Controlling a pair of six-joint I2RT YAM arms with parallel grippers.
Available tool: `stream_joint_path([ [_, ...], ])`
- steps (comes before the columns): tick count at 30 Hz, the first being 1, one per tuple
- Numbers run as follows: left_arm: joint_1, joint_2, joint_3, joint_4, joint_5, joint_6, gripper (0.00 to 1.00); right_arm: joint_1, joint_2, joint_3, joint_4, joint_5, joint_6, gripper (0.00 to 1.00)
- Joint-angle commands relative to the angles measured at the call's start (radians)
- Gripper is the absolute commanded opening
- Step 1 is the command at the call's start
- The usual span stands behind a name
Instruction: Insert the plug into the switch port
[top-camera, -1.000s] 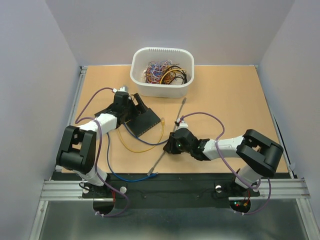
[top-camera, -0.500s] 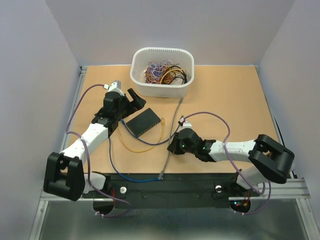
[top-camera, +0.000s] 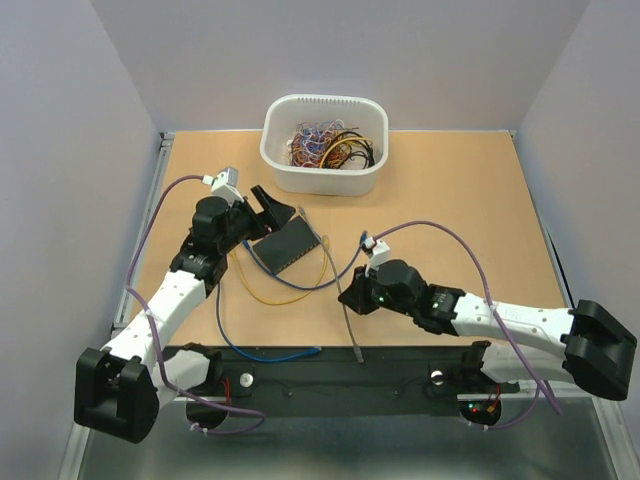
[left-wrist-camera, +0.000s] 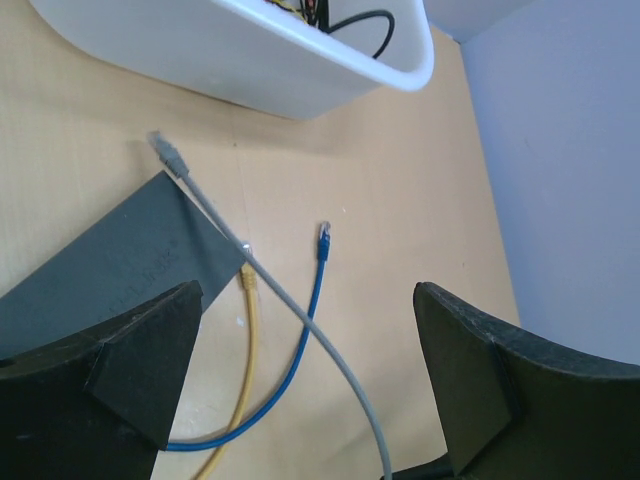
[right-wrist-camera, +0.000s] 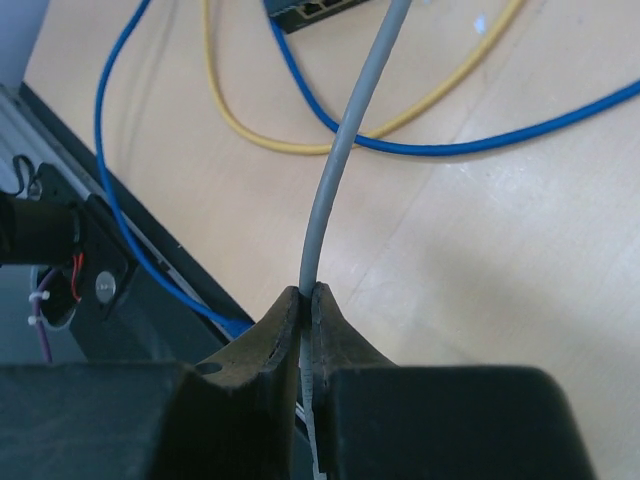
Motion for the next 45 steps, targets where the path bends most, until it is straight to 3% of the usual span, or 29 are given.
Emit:
stream_joint_path([
  [1,-0.016,-0.06,-0.049,0.038,0.071,-0.001,0.98,0.041,-0.056,0.005,0.008,-0.006,-0.094,0.0],
  [13,-0.032,-0.14,-0.149,0.072,0.089,-0.014,0.98,0.11,-0.064,0.023,-0.005,0.098,-0.115,0.0],
  [21,-0.032,-0.213,-0.221,0.049,-0.024,-0.088,0.98,0.13,-0.15,0.007,-0.003,0.16,-0.095,0.0],
  [28,-0.032,-0.192,-0.279,0.13,-0.018,-0.179,0.98,0.142,-0.205,0.002,0.005,0.115,-0.111,0.0],
  [45,-0.032,-0.085,-0.253,0.216,-0.132,-0.244,0.97,0.184,-0.268,-0.024,0.136,-0.075,-0.126,0.0],
])
